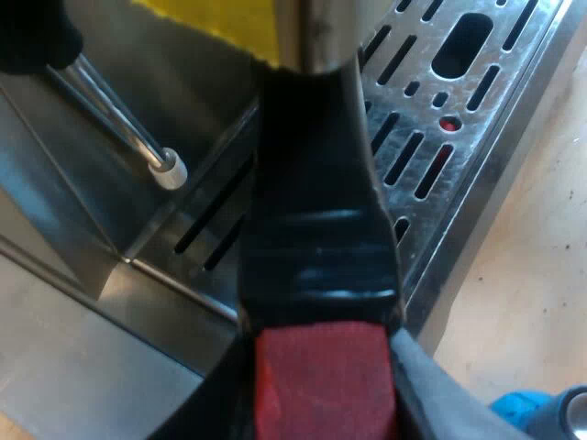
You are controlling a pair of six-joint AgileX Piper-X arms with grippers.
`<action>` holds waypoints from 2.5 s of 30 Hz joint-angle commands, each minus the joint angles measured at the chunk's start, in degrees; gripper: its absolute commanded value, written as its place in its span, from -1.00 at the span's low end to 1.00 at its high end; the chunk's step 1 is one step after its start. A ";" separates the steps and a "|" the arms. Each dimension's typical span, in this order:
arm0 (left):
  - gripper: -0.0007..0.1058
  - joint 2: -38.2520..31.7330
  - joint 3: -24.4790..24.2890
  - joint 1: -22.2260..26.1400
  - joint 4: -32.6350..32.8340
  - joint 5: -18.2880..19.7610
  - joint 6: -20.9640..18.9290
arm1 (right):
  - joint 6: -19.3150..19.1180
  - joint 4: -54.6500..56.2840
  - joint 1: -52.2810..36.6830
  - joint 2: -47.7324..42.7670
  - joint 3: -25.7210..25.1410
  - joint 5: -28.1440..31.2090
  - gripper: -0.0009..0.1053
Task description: Put the handle in the coffee machine
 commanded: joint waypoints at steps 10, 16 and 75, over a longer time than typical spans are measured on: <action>-0.98 -0.50 -2.34 -0.09 -2.26 5.49 -0.59 | -0.78 0.62 0.15 -0.30 -0.27 0.46 0.20; -0.98 -0.50 -4.91 -0.10 -1.66 6.59 -0.59 | -0.78 0.84 0.15 -0.30 -0.27 0.46 0.20; -0.98 -0.62 -4.91 -0.23 3.71 7.13 2.01 | -10.67 -23.58 -13.94 22.26 -19.16 -6.07 -0.26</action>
